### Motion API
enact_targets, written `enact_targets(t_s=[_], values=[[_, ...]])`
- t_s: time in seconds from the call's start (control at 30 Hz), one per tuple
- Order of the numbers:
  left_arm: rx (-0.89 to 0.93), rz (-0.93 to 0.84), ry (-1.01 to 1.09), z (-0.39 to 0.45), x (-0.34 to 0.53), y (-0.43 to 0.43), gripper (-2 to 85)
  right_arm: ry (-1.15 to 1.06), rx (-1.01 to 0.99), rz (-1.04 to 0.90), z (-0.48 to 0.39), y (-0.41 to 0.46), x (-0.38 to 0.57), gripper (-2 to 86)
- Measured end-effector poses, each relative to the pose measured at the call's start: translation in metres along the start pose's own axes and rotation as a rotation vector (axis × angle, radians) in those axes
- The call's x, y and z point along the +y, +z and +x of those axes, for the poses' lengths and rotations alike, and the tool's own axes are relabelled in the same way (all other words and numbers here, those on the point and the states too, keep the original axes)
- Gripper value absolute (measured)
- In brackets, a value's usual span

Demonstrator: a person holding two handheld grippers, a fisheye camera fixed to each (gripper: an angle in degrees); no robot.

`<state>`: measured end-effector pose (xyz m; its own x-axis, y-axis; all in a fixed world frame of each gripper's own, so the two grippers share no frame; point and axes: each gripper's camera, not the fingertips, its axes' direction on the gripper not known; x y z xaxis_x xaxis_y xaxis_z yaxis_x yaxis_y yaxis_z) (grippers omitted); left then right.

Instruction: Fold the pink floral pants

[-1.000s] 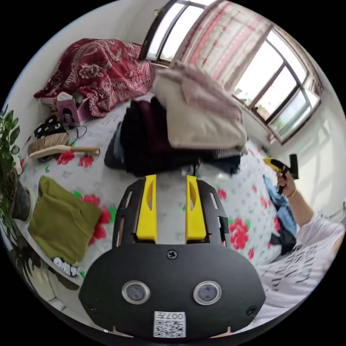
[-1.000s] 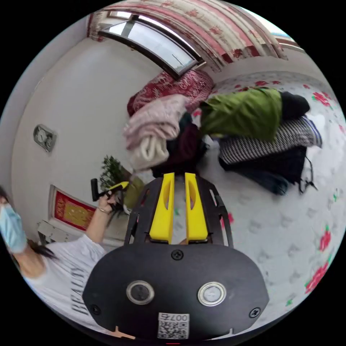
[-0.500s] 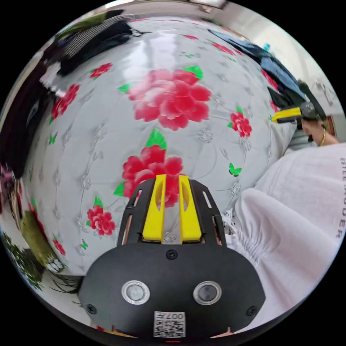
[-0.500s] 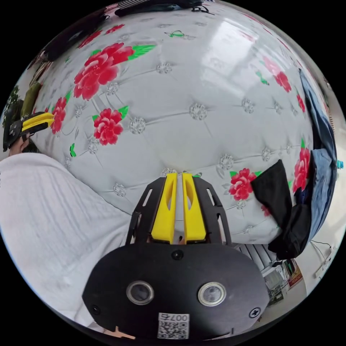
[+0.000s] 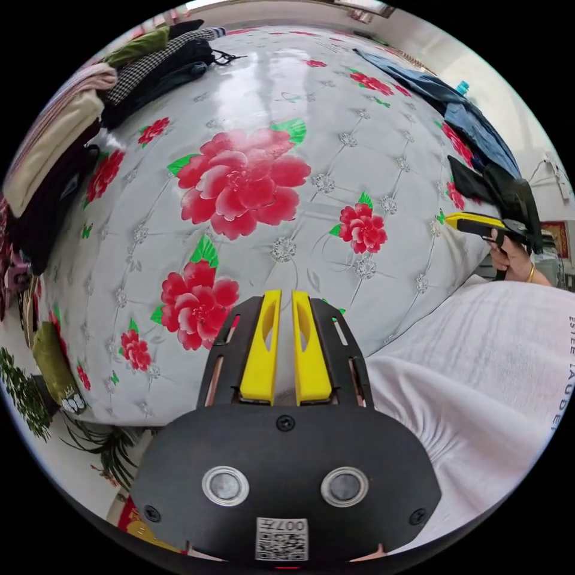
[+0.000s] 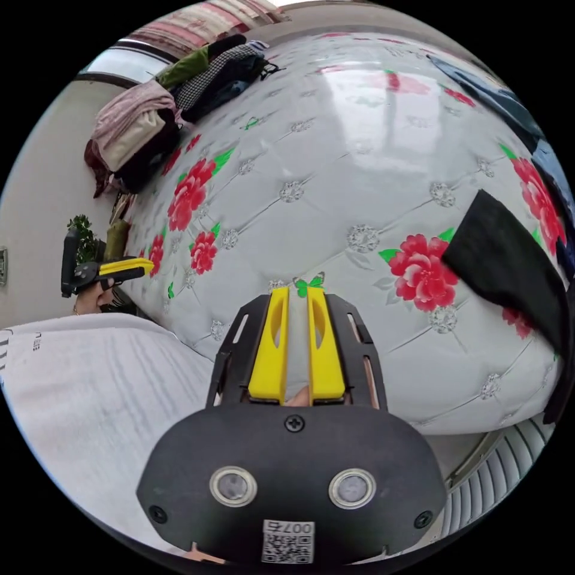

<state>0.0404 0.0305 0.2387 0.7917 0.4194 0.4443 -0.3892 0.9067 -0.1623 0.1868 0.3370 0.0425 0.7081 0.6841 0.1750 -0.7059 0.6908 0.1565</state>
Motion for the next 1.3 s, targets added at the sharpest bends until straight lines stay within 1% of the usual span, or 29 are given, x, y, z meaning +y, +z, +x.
enact_targets(t_s=[0.17,0.33,0.53,0.67,0.8,1.03,1.17,1.3], values=[[0.022,0.027,-0.109,0.003,0.015,0.004,3.5,-0.029,0.007,0.082,0.018,-0.041,0.011,5.0],[0.020,0.088,-0.214,-0.004,0.036,0.000,3.9,-0.052,-0.016,0.136,0.022,-0.067,0.001,5.2],[0.000,0.182,-0.308,-0.033,0.056,-0.016,5.1,-0.177,-0.074,0.162,-0.025,-0.075,-0.024,5.9],[-0.014,0.224,-0.341,-0.056,0.070,-0.019,5.7,-0.250,-0.105,0.156,-0.072,-0.063,-0.049,6.5],[-0.033,0.224,-0.352,-0.084,0.082,-0.014,6.3,-0.279,-0.121,0.116,-0.111,-0.037,-0.071,7.3],[-0.080,0.280,-0.344,-0.162,0.076,-0.020,9.5,-0.244,-0.124,0.039,-0.160,0.018,-0.124,9.1],[-0.143,0.351,-0.341,-0.206,0.058,-0.035,11.1,-0.249,-0.082,0.036,-0.199,0.050,-0.169,10.5],[-0.177,0.422,-0.288,-0.249,0.028,-0.042,13.0,-0.340,0.025,0.051,-0.247,0.082,-0.208,12.0]])
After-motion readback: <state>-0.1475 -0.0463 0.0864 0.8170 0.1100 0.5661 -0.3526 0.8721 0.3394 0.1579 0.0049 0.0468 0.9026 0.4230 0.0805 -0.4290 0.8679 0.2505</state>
